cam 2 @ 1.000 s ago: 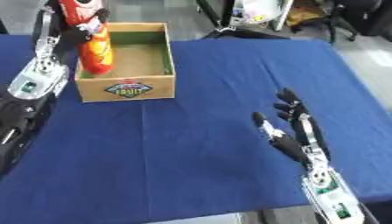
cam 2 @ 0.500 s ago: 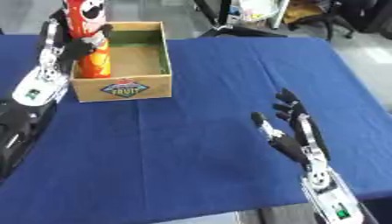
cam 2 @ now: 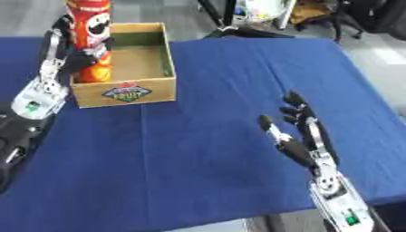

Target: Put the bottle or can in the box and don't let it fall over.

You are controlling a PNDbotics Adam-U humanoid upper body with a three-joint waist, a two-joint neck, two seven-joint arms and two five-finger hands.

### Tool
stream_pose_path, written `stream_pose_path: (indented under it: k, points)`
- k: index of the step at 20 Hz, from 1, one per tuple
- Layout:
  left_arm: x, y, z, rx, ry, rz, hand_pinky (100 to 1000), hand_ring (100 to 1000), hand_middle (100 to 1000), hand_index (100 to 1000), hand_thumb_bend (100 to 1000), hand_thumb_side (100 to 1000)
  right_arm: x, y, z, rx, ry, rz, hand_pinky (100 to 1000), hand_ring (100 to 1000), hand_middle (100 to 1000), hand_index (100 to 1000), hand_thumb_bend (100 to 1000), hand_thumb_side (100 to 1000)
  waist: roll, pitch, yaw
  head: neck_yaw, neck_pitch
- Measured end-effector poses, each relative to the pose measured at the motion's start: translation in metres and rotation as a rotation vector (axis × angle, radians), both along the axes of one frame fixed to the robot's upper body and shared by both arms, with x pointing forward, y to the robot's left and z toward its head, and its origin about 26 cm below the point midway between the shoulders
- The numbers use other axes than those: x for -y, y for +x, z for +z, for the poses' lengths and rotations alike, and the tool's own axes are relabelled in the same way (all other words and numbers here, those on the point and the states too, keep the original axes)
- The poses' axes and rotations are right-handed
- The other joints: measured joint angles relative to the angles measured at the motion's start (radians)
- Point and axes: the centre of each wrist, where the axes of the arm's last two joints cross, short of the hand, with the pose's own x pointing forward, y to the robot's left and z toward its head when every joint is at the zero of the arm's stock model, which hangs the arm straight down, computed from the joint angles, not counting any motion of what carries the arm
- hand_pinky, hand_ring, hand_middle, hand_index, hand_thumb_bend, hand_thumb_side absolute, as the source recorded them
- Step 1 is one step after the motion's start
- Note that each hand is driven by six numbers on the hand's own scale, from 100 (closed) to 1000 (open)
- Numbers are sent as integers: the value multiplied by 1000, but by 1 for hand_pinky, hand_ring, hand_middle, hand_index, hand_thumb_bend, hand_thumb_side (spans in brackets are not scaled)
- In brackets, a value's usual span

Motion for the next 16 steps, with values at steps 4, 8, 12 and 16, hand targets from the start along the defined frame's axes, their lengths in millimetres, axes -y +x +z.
stream_pose_path:
  k: [4, 8, 12, 16]
  points:
    - [-12, -19, 6, -6, 61, -16, 810, 788, 805, 918, 868, 567, 2, 0, 0, 3, 3, -9, 854, 858, 890, 1000, 516, 527, 1, 0, 14, -16, 0]
    - [-22, -45, 14, -14, 98, -22, 796, 773, 796, 912, 822, 586, 4, 0, 0, 4, 5, -18, 854, 857, 891, 1000, 513, 529, 1, 0, 30, -27, -4]
    - [-33, -77, 20, -25, 88, -33, 780, 754, 778, 900, 757, 606, 5, -2, -2, 3, 7, -27, 855, 851, 887, 1000, 507, 529, 5, -2, 51, -34, -7]
    - [-45, -106, 26, -18, 27, -18, 767, 741, 767, 892, 721, 623, 6, -2, -2, 5, 7, -29, 855, 849, 885, 1000, 503, 528, 7, -6, 67, -40, -7]
